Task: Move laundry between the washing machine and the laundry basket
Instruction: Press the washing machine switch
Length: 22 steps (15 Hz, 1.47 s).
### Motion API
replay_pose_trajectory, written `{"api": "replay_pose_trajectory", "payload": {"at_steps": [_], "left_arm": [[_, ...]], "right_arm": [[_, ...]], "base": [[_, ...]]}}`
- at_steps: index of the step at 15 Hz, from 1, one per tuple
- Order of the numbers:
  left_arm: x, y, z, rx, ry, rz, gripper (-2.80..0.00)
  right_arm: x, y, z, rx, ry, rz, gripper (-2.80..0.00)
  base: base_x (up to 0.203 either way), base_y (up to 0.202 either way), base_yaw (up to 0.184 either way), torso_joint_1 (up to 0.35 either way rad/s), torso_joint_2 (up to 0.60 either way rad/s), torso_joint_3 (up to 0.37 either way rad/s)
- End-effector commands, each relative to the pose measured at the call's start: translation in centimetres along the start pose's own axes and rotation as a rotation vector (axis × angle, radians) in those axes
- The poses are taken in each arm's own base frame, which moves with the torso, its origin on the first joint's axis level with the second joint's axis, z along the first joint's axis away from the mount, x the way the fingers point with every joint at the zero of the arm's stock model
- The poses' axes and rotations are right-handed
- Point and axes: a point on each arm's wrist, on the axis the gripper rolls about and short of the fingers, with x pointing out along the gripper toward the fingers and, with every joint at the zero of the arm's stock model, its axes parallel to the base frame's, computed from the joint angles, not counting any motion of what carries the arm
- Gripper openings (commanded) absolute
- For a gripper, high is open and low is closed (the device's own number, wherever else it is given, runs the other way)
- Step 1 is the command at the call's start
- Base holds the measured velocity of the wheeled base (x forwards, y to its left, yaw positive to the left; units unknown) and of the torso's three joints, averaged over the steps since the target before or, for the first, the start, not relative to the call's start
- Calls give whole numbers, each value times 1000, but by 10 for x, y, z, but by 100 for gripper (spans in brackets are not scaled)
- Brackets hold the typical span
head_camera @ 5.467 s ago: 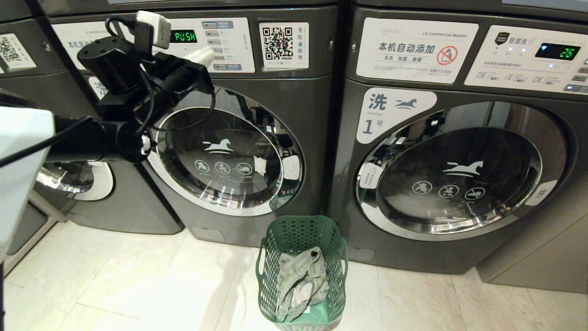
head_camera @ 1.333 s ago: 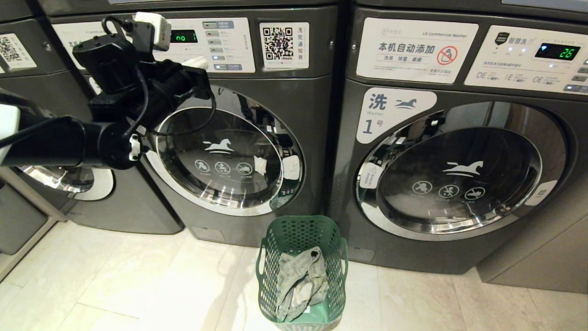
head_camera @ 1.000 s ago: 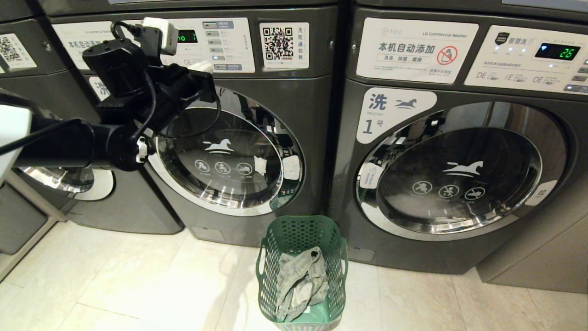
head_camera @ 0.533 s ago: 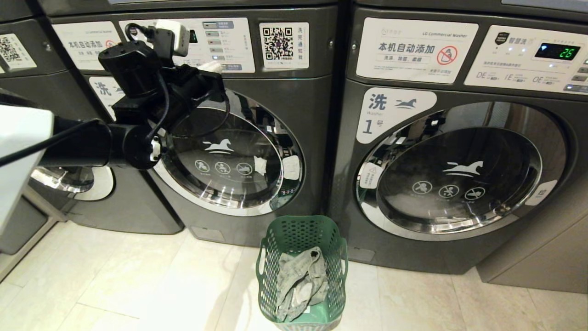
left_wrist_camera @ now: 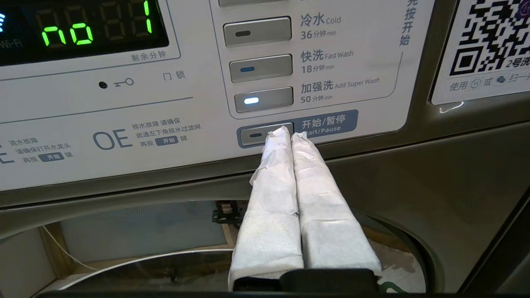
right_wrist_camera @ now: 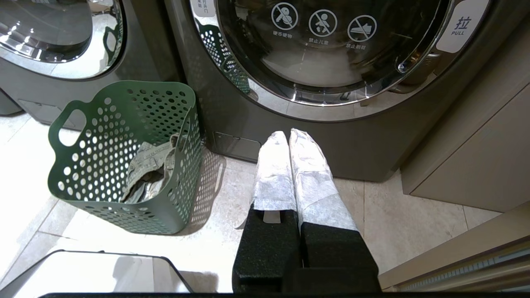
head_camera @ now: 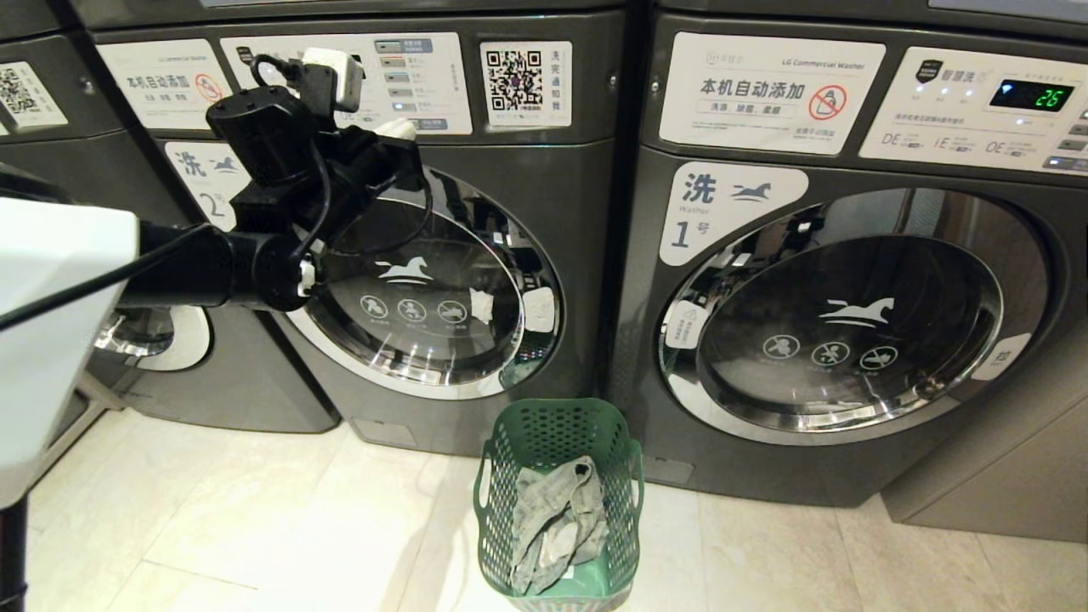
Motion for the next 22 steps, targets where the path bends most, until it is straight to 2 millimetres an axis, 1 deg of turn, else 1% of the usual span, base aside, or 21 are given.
{"api": "replay_pose_trajectory", "payload": {"at_steps": [1,5,10,19,22], "left_arm": [[4,0,-4,4,-7,2,-280],[7,5,-4,10,-18,14,-280],[11,9,-10,14,-20,24,-280],[16,9,-17,16,-17,47,-280],[15,9,-13,13,-14,61,-280]], "right_arm": [[0,0,0,-1,1,1,-280],[0,0,0,-1,1,1,-280],[0,0,0,-1,0,1,-280],[0,0,0,-1,1,1,-280],[0,0,0,-1,0,1,-280]], "base": [[0,0,0,0,0,0],[0,0,0,0,0,0],[0,0,0,0,0,0],[0,0,0,0,0,0],[0,0,0,0,0,0]]}}
